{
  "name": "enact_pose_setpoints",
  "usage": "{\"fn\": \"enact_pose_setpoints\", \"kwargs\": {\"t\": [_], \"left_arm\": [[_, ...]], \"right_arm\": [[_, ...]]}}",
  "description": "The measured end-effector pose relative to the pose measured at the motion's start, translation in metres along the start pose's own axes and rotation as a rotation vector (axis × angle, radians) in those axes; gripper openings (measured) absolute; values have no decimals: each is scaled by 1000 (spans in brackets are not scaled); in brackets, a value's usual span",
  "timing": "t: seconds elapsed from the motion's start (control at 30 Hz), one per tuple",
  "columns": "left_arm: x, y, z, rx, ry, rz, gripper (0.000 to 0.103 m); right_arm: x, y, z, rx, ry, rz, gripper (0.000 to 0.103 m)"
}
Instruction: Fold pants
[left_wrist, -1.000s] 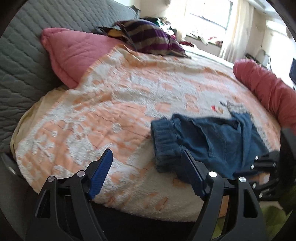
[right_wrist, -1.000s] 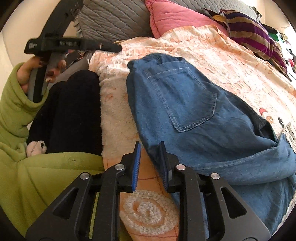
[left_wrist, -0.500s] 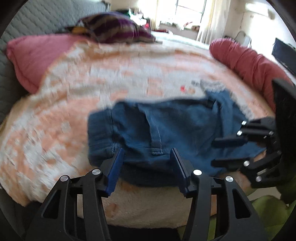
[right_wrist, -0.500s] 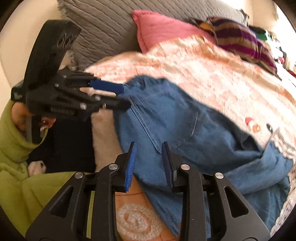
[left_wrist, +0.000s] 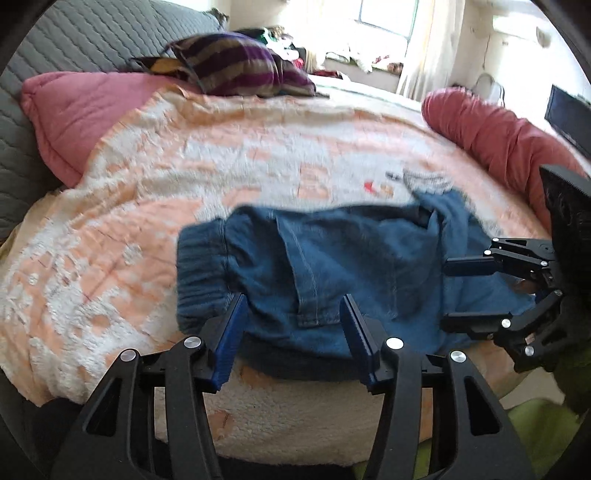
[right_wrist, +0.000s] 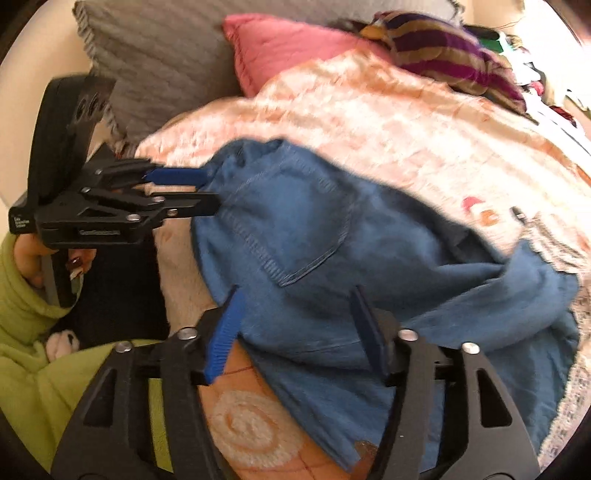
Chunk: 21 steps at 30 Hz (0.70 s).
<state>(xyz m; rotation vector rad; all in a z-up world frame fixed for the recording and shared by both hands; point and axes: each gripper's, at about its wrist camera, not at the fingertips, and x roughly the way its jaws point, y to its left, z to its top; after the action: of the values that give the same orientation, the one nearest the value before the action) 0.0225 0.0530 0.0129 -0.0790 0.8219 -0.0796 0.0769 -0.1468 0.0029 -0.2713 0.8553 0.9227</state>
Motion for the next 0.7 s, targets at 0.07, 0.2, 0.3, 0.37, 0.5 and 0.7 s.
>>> {"fn": "enact_pose_setpoints", "kwargs": {"t": [0.07, 0.2, 0.3, 0.37, 0.5, 0.7], "left_arm": [[-9, -3, 3, -8, -22, 8, 57], [-20, -11, 10, -10, -46, -9, 63], [-26, -22, 14, 2, -61, -33, 71], [-28, -30, 17, 9, -61, -57, 74], [-26, -48, 20, 34, -52, -88, 76], [-13, -79, 29, 71, -26, -148, 89]], "right_arm": [[-12, -11, 1, 23, -32, -34, 64], [-32, -35, 1, 77, -87, -95, 73], [-45, -53, 2, 111, -121, -140, 78], [-54, -63, 1, 130, -142, -167, 80], [-67, -78, 2, 154, -180, -220, 87], [-83, -100, 8, 168, -225, -283, 92]]}}
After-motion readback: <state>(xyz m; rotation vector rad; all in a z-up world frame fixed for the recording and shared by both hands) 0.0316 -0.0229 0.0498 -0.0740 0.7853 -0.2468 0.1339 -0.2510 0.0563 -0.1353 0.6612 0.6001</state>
